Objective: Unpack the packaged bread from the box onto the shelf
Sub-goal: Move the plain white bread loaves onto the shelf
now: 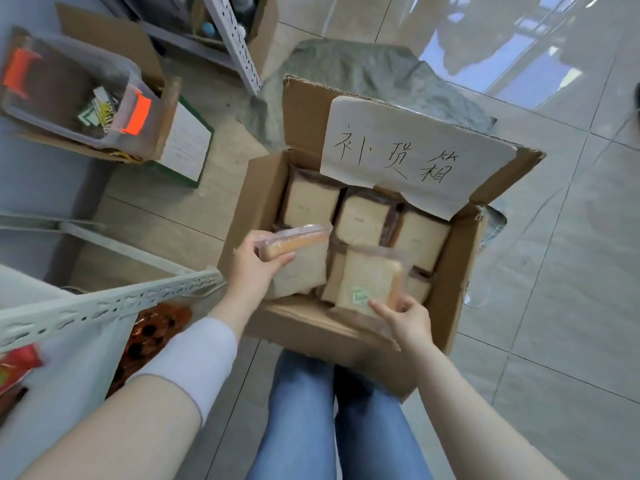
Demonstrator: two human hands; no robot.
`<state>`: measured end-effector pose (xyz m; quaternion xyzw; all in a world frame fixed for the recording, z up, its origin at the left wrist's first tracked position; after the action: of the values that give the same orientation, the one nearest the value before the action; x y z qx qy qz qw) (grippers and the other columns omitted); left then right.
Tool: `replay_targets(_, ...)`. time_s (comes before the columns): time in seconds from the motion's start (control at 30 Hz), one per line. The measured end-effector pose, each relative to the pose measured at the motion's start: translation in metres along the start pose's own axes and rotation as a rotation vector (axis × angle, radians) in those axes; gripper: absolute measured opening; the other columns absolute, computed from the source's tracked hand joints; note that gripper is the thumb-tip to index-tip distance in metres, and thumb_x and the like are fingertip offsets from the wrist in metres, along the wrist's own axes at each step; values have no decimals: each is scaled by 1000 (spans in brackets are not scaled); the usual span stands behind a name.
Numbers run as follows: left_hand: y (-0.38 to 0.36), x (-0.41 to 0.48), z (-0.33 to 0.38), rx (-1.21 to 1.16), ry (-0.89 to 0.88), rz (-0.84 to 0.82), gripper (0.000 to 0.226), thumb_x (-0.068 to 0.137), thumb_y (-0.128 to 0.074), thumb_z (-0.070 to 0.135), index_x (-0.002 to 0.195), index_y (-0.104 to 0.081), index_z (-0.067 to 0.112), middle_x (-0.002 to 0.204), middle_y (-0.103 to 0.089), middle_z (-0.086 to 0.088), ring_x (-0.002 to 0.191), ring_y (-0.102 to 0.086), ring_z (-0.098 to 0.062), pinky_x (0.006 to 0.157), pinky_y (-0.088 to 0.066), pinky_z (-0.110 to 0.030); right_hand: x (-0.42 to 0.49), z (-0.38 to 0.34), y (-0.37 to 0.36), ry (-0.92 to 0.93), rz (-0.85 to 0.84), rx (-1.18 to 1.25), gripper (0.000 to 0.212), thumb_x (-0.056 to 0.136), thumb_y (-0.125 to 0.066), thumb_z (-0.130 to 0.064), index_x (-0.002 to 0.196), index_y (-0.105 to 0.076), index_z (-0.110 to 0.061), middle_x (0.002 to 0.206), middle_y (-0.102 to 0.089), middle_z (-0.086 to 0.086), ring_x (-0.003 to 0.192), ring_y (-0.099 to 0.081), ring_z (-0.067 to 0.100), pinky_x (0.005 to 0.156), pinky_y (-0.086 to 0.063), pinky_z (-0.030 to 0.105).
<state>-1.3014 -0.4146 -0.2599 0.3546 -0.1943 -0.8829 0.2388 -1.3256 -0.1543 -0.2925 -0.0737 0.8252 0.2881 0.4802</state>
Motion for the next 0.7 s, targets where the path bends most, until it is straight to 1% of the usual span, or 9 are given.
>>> replay_targets(0.13,49,-53,24,-125,-65,75,38,71,-78,21,101,-54,24,83,-56,15,74,-51,-2,60,-40,-15,-45,-13,27,244,-30,59,24,71,-79,-27,68,-58,-16,69,-56,-3,71,-52,16,59,-41,22)
replay_targets(0.23,100,-113,39,-200,-161,224,38,73,-76,22,105,-54,22,82,-55,13,71,-50,-2,58,-40,-7,-95,-24,36,373,-146,101,27,70,-80,-24,91,-67,-12,79,-66,-2,70,-61,11,56,-47,10)
replay_targets(0.3,137,-162,46,-261,-219,312,36,75,-75,23,105,-55,24,86,-58,13,75,-52,-1,63,-43,-8,-133,-29,37,439,-240,77,35,69,-80,-27,100,-66,-16,90,-71,-2,81,-67,13,68,-54,20)
replay_targets(0.37,178,-215,50,-291,-287,410,36,74,-76,21,104,-56,22,89,-59,11,78,-53,-3,69,-44,-9,-182,-35,36,514,-329,39,33,69,-80,-28,98,-66,-22,91,-72,-5,83,-69,14,72,-56,28)
replay_targets(0.43,225,-270,50,-291,-325,510,36,71,-78,22,100,-57,15,91,-59,9,80,-54,-5,72,-43,-12,-240,-42,31,594,-420,30,28,69,-79,-26,93,-65,-26,84,-74,-8,77,-71,9,63,-55,21)
replay_targets(0.5,274,-325,45,-336,-325,612,31,68,-79,27,89,-56,22,82,-57,11,73,-54,-3,65,-41,-6,-301,-50,22,671,-490,21,26,69,-78,-24,92,-65,-23,80,-74,-9,72,-71,6,54,-53,15)
replay_targets(0.57,326,-380,38,-397,-340,736,29,65,-79,33,79,-53,32,77,-56,15,67,-53,5,59,-39,-2,-363,-59,6,747,-555,11,27,69,-77,-20,93,-65,-16,80,-73,-6,69,-71,7,52,-54,15)
replay_targets(0.63,377,-434,22,-433,-381,872,28,65,-79,30,75,-54,34,76,-56,16,62,-54,12,59,-39,-1,-424,-67,-18,835,-607,-18,24,71,-76,-16,91,-65,-12,79,-73,-5,66,-70,5,56,-56,17)
replay_targets(0.7,427,-485,0,-433,-406,981,26,67,-79,26,75,-56,35,76,-59,16,60,-54,14,60,-41,-3,-483,-70,-48,925,-658,-62,25,72,-76,-16,94,-66,-10,84,-74,-1,74,-71,11,67,-58,22)
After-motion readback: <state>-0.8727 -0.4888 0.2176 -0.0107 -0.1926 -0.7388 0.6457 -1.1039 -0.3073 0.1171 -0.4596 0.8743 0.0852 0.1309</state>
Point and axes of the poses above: each hand's wrist, its own x-axis towards the middle knuckle, its own y-axis out of the back of the hand, z = x × y, the point moved 3 cm from there along x, towards the middle knuckle
